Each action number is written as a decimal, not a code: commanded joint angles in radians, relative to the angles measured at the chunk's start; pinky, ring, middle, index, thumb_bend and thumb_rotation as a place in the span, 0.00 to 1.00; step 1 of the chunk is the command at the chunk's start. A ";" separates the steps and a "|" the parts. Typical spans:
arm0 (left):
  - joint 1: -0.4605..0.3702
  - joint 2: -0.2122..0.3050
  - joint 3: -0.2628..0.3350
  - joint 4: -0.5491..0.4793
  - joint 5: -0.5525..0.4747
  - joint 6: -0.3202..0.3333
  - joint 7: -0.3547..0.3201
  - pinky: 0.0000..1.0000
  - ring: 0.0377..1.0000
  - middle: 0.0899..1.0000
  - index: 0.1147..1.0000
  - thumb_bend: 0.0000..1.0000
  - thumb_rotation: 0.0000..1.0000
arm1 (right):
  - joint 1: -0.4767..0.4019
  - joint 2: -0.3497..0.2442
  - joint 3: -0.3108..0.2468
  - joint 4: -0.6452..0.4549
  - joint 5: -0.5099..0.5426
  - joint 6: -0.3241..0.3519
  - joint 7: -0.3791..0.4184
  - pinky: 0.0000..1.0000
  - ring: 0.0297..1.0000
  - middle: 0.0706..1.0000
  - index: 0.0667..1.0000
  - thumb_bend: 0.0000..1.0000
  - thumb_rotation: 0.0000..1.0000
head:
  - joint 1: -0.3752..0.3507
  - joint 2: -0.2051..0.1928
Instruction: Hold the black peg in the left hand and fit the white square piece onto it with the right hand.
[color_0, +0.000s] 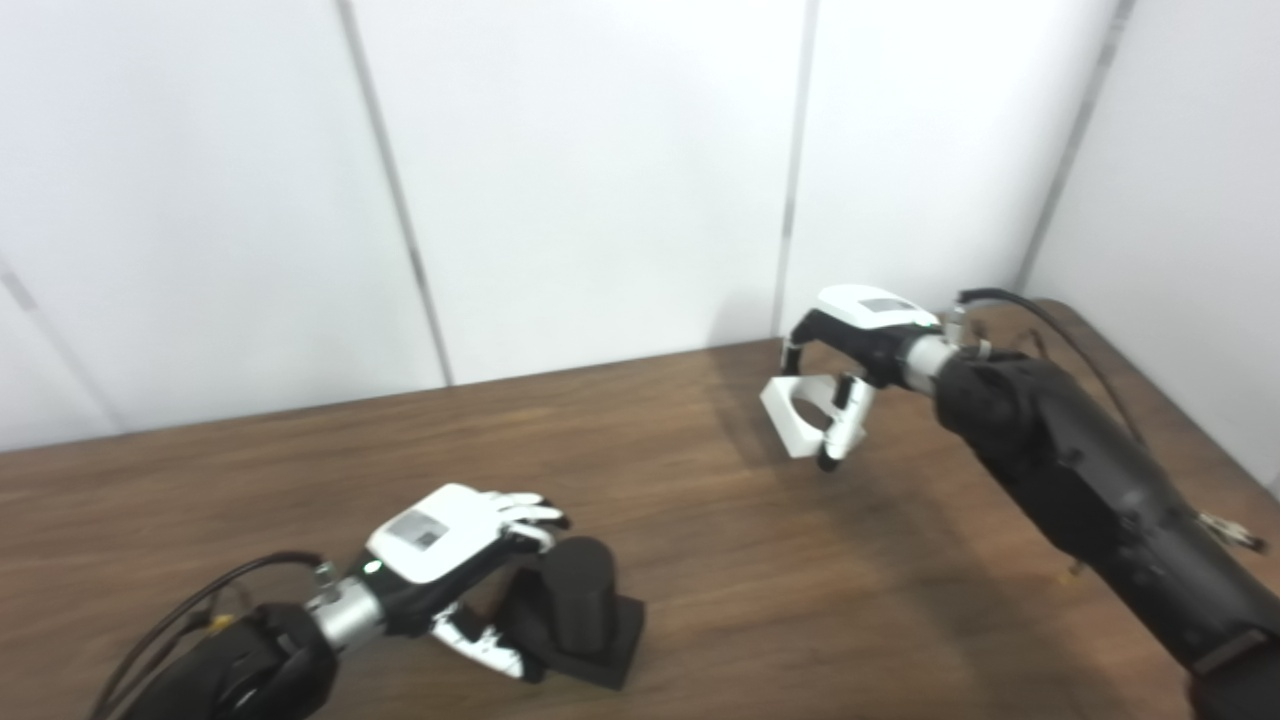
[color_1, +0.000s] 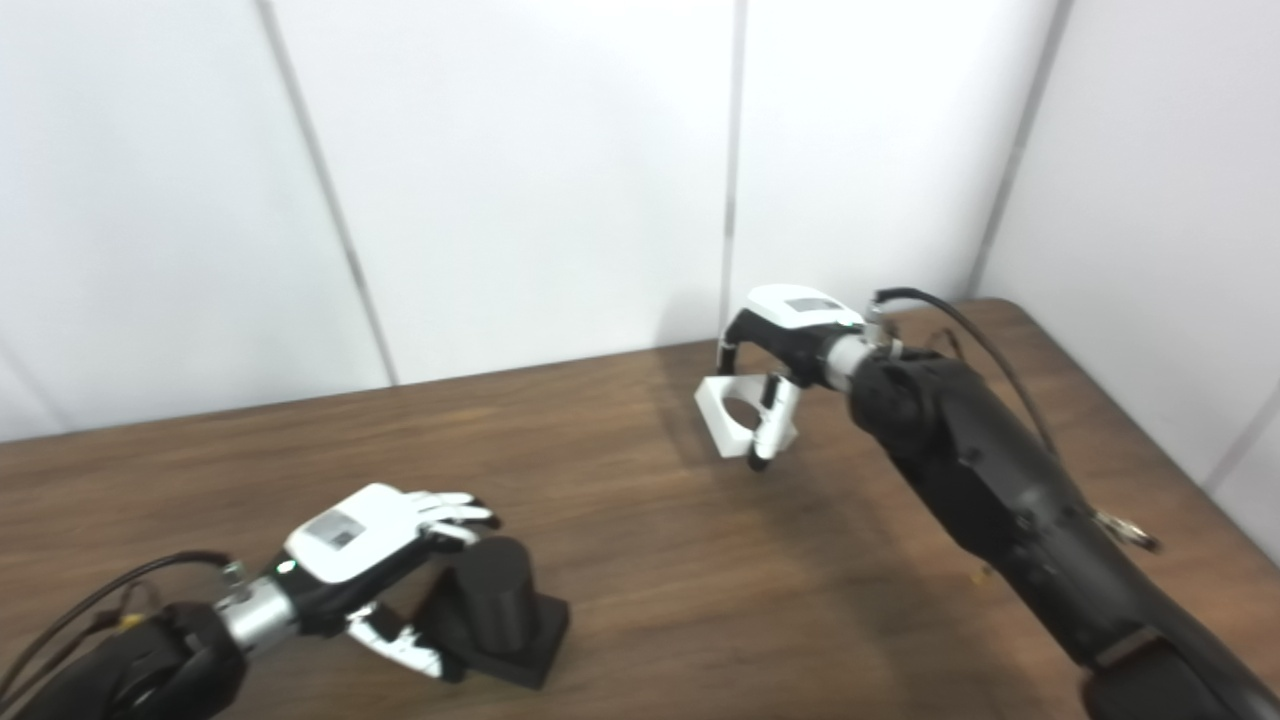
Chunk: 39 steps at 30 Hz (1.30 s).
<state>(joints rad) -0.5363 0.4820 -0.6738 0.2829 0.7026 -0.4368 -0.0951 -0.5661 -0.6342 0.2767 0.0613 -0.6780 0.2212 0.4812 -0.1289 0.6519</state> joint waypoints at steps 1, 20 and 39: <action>0.042 -0.005 -0.048 0.045 0.078 0.002 -0.086 0.83 0.89 0.85 0.42 0.52 0.07 | -0.033 -0.034 -0.023 -0.049 0.016 -0.045 -0.011 0.81 0.85 0.77 0.44 0.52 0.13 | 0.027 0.007; 0.024 -0.051 -0.049 0.058 0.093 0.051 -0.117 0.87 0.93 0.88 0.42 0.52 0.07 | -0.026 -0.006 -0.013 -0.260 0.094 -0.151 0.072 0.74 0.84 0.77 0.44 0.52 0.13 | 0.134 0.046; 0.026 -0.064 -0.044 0.048 0.100 0.064 -0.133 0.88 0.93 0.88 0.43 0.52 0.07 | 0.012 0.127 0.044 -0.389 0.090 -0.132 0.123 0.76 0.84 0.77 0.44 0.52 0.13 | 0.146 0.056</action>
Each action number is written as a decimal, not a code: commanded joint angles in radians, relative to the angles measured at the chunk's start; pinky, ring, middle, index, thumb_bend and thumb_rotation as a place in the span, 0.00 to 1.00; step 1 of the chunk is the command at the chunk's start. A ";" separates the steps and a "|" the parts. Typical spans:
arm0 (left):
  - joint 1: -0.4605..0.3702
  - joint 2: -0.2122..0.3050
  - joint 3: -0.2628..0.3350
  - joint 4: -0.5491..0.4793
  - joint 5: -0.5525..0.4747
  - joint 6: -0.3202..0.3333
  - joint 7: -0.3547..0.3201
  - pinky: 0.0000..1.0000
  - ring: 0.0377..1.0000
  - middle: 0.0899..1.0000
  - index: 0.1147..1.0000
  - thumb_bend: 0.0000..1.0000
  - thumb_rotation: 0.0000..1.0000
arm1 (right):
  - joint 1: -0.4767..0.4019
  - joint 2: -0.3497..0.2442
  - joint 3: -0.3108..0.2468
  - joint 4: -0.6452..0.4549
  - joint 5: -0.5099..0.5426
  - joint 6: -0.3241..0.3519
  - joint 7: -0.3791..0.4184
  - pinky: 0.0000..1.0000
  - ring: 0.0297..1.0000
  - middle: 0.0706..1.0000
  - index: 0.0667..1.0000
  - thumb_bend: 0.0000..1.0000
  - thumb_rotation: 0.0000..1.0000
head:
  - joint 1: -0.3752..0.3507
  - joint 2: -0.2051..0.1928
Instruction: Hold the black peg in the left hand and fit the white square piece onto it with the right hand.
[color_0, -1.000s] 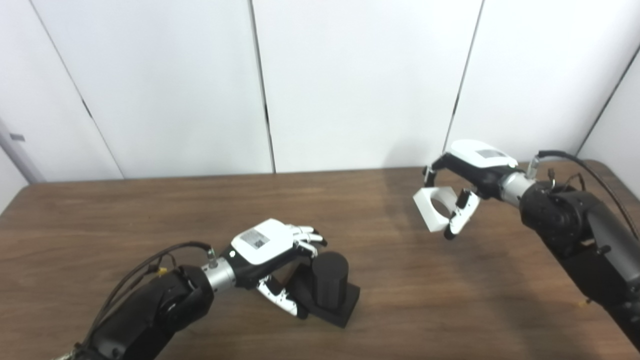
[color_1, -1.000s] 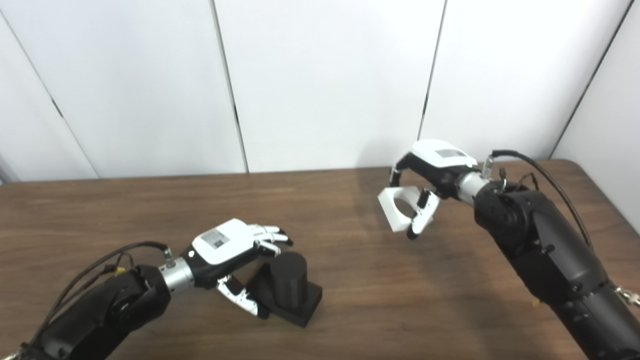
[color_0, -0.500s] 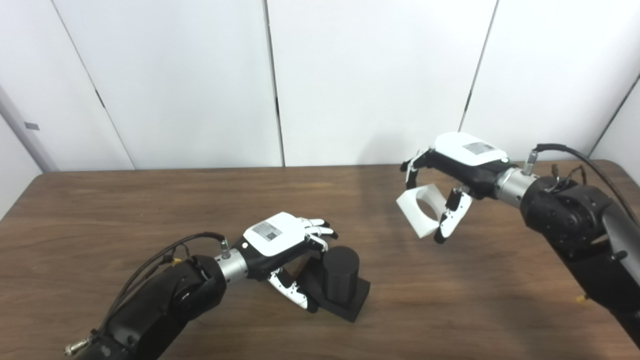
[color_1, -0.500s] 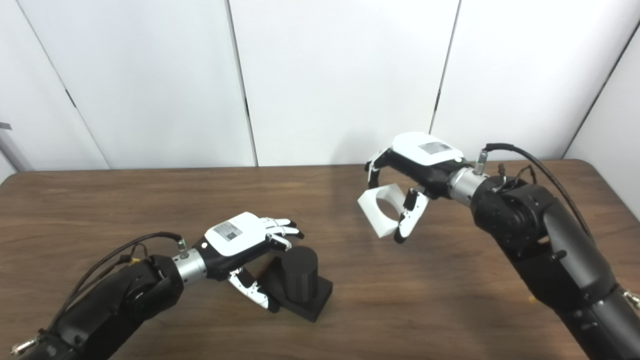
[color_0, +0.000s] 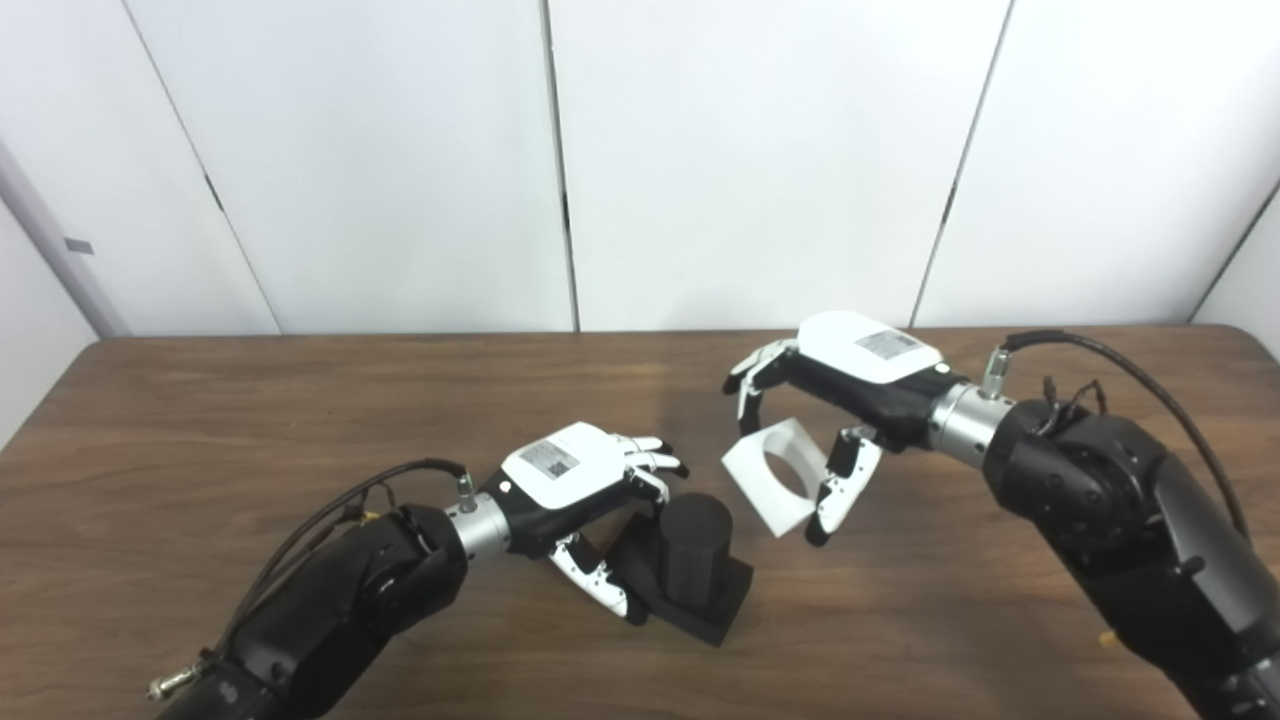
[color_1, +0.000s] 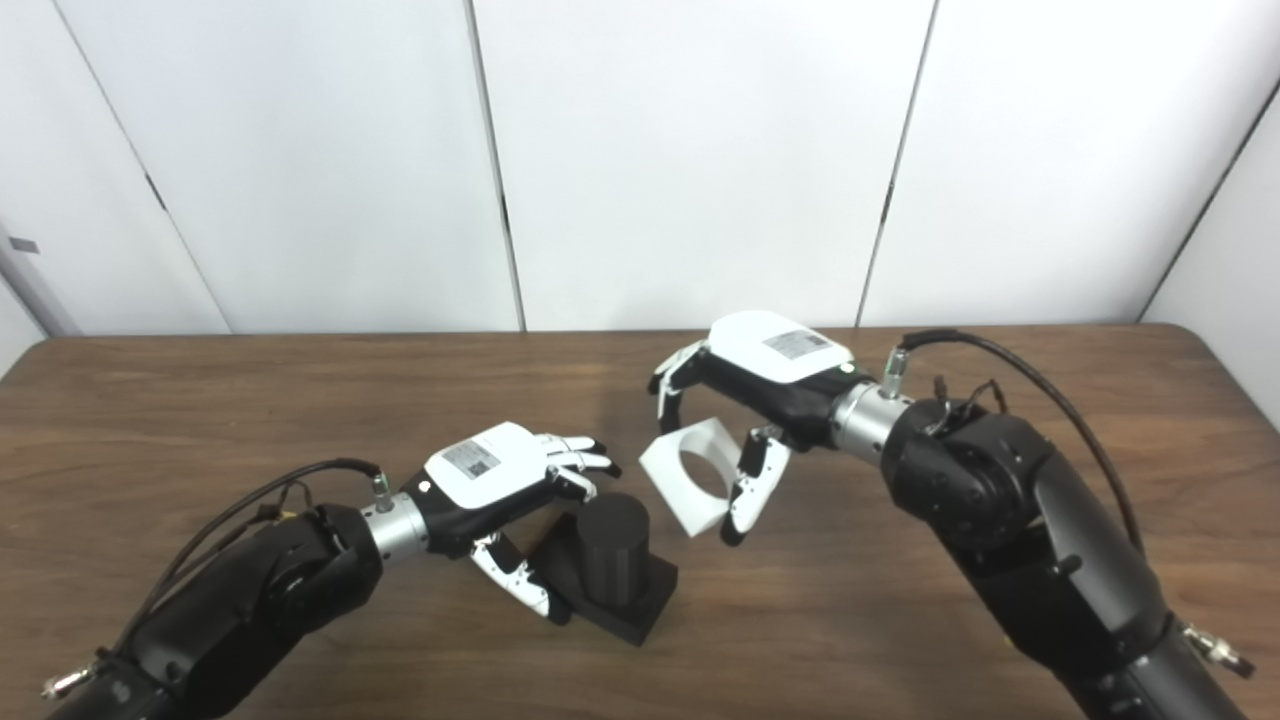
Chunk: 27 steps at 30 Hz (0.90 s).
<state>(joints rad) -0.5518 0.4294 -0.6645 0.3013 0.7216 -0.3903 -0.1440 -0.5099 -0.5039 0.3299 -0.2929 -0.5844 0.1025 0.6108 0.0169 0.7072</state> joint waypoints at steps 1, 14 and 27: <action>0.042 -0.013 -0.054 0.032 0.080 0.017 -0.083 0.88 0.93 0.88 0.43 0.52 0.07 | -0.045 0.001 -0.008 -0.039 -0.002 -0.017 -0.004 0.76 0.83 0.77 0.44 0.52 0.13 | 0.002 0.001; 0.039 -0.017 -0.058 0.031 0.088 0.023 -0.088 0.88 0.94 0.89 0.43 0.52 0.07 | -0.059 0.058 0.008 -0.074 -0.002 -0.015 0.029 0.77 0.84 0.77 0.44 0.52 0.14 | 0.009 0.006; 0.037 -0.015 -0.057 0.021 0.087 0.022 -0.093 0.88 0.95 0.89 0.43 0.52 0.07 | -0.048 0.083 0.039 -0.058 -0.008 -0.028 0.030 0.74 0.82 0.77 0.44 0.52 0.14 | 0.012 0.010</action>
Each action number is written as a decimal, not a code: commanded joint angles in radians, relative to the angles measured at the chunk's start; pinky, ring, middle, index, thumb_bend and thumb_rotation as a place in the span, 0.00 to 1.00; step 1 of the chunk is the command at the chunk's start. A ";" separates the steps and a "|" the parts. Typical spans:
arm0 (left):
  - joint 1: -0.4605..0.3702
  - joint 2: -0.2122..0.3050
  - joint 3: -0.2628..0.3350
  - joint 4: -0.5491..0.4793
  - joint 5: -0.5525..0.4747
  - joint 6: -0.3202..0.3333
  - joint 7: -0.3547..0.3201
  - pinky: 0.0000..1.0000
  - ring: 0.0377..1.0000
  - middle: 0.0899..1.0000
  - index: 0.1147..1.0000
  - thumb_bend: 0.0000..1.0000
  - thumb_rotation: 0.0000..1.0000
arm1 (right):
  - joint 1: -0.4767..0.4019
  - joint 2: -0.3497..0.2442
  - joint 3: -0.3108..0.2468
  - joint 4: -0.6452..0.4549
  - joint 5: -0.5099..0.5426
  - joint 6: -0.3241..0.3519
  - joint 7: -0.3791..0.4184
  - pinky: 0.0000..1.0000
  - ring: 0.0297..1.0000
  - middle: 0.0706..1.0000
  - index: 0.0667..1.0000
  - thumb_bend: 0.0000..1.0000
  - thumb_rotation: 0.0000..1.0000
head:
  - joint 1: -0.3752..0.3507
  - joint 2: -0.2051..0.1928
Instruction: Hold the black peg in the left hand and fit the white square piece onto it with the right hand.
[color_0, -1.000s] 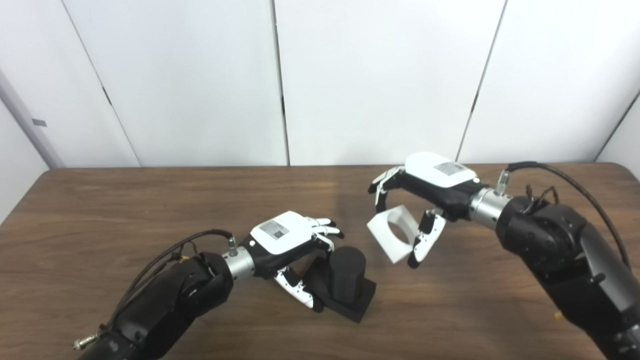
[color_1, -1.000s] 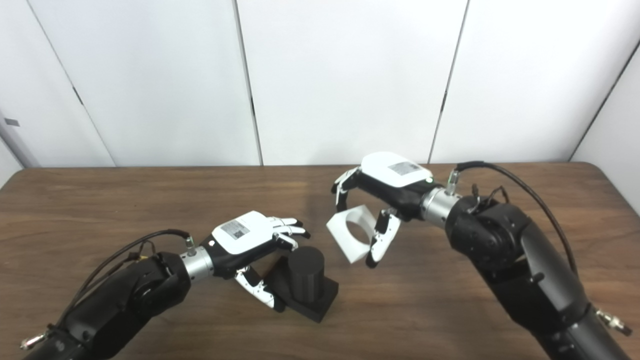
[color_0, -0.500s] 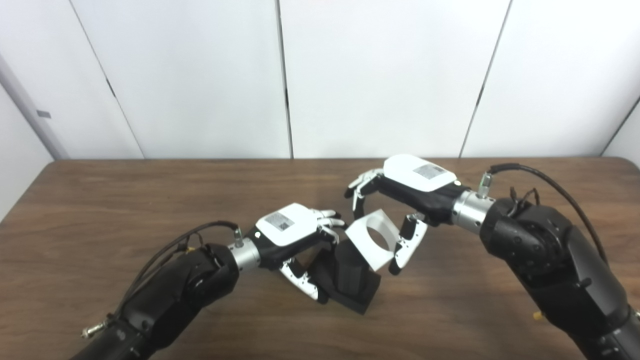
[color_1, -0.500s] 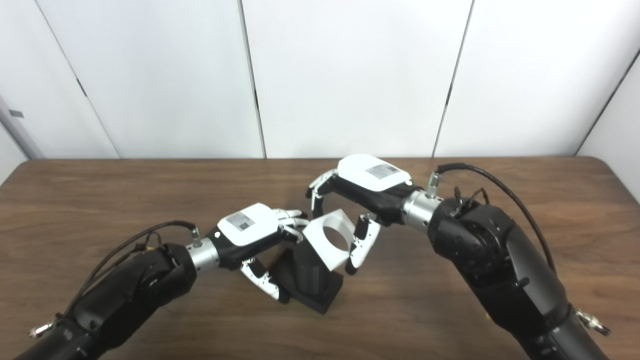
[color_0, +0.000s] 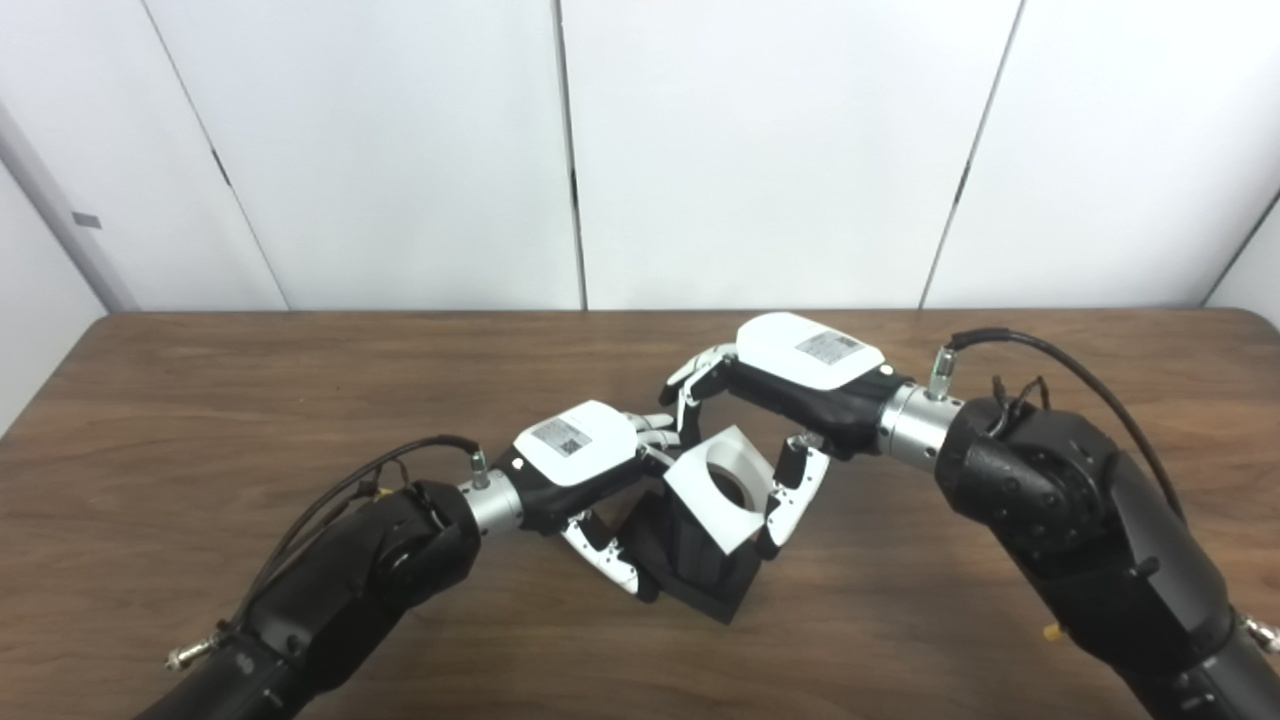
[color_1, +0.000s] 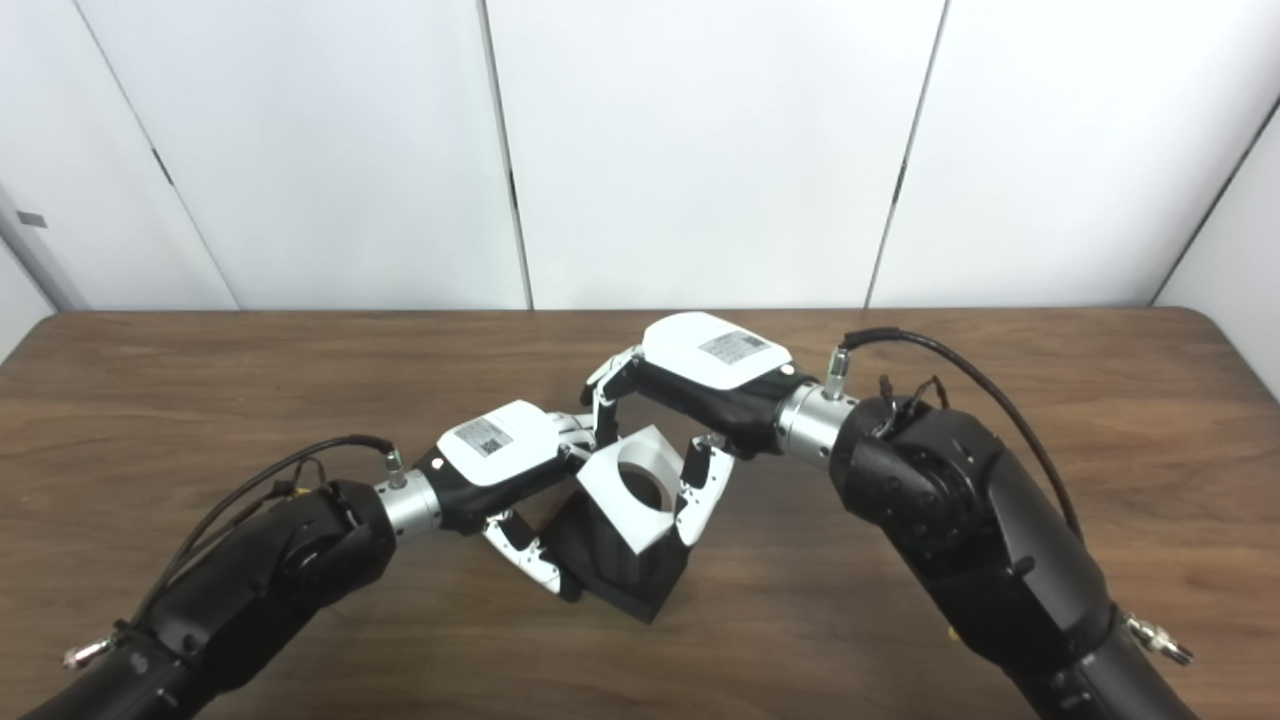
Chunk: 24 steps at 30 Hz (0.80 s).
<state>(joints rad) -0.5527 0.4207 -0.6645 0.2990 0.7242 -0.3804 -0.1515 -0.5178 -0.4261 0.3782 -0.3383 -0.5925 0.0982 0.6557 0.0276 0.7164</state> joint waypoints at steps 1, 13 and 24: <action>0.038 -0.007 -0.057 0.024 0.084 0.011 -0.085 0.88 0.95 0.89 0.43 0.52 0.07 | -0.038 0.006 -0.008 -0.011 0.000 -0.023 -0.015 0.74 0.82 0.77 0.44 0.52 0.14 | 0.001 0.001; 0.039 -0.006 -0.055 0.009 0.083 0.023 -0.098 0.89 0.95 0.89 0.43 0.52 0.07 | -0.028 0.017 0.007 0.024 -0.003 -0.023 -0.014 0.77 0.83 0.78 0.44 0.52 0.14 | 0.008 0.004; 0.040 -0.011 -0.050 0.008 0.074 0.019 -0.092 0.88 0.95 0.89 0.43 0.52 0.07 | -0.029 0.038 0.018 0.078 -0.005 -0.029 -0.021 0.78 0.83 0.78 0.44 0.52 0.13 | 0.013 0.008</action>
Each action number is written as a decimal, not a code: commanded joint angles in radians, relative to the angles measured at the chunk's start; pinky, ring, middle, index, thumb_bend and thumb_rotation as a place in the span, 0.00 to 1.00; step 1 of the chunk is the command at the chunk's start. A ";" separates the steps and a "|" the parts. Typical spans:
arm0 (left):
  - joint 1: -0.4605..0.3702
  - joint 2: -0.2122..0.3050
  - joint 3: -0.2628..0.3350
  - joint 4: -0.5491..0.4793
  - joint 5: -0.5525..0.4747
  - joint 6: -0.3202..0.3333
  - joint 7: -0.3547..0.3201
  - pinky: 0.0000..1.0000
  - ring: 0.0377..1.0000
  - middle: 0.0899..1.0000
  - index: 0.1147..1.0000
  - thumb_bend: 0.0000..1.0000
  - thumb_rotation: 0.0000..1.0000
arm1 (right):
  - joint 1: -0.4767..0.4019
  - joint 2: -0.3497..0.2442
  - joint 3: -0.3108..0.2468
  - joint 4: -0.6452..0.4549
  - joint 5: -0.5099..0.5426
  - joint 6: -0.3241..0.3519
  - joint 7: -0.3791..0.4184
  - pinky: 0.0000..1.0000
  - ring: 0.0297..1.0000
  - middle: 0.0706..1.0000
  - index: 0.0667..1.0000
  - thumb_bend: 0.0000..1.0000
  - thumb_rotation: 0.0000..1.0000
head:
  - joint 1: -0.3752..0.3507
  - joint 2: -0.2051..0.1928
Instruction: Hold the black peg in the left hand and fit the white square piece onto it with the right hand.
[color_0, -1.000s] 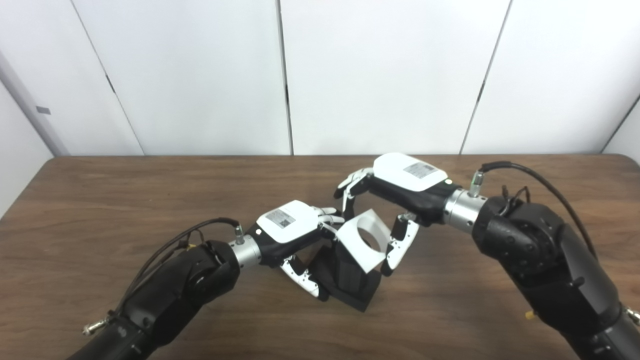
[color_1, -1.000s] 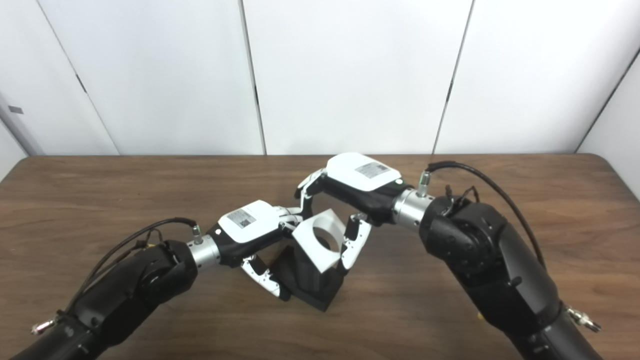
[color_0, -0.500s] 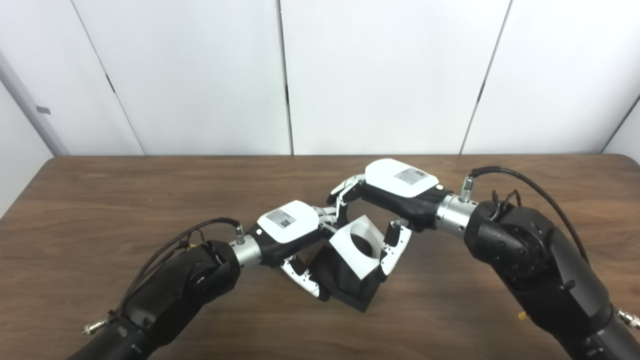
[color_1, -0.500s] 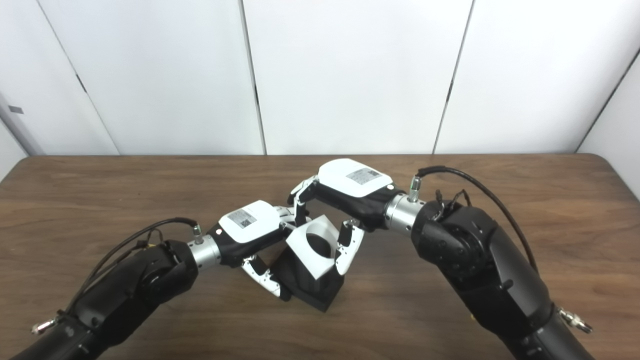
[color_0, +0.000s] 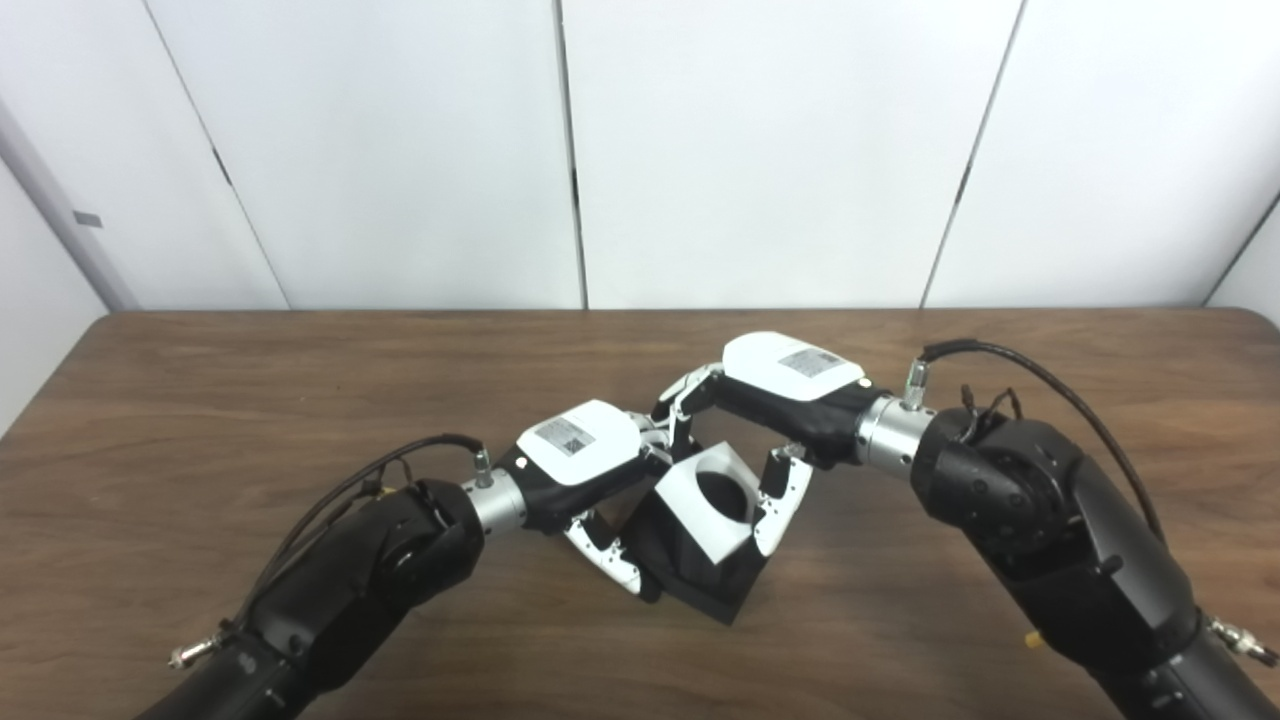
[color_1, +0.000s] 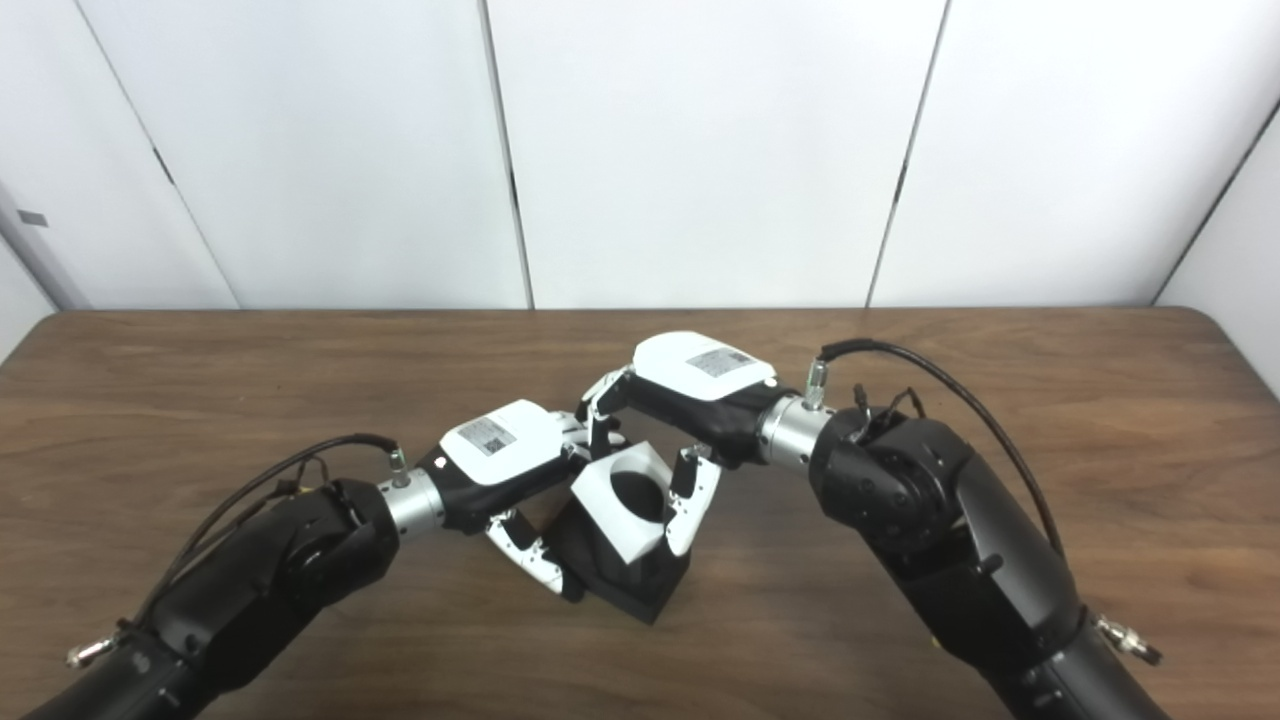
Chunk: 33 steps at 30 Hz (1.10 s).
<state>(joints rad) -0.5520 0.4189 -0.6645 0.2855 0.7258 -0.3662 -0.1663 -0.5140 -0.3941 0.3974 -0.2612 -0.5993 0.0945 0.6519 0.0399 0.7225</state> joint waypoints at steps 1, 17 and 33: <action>0.039 -0.009 -0.050 0.023 0.072 0.004 -0.075 0.89 0.95 0.89 0.43 0.52 0.07 | -0.033 0.008 0.000 0.004 0.001 -0.025 -0.017 0.78 0.83 0.78 0.44 0.52 0.13 | 0.001 0.002; 0.038 -0.011 -0.057 0.004 0.094 0.020 -0.088 0.87 0.96 0.90 0.43 0.52 0.07 | -0.035 0.092 0.083 0.092 -0.032 -0.051 -0.018 0.79 0.83 0.77 0.44 0.52 0.13 | 0.010 0.008; 0.034 -0.011 -0.060 0.007 0.093 0.019 -0.082 0.87 0.95 0.88 0.43 0.52 0.08 | -0.030 0.074 0.109 0.104 -0.059 -0.037 0.005 0.79 0.83 0.77 0.44 0.52 0.13 | 0.011 0.015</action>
<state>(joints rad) -0.5446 0.4218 -0.6622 0.2742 0.7364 -0.3364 -0.1695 -0.5295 -0.3290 0.4724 -0.1769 -0.6529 0.0657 0.6247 0.0506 0.7378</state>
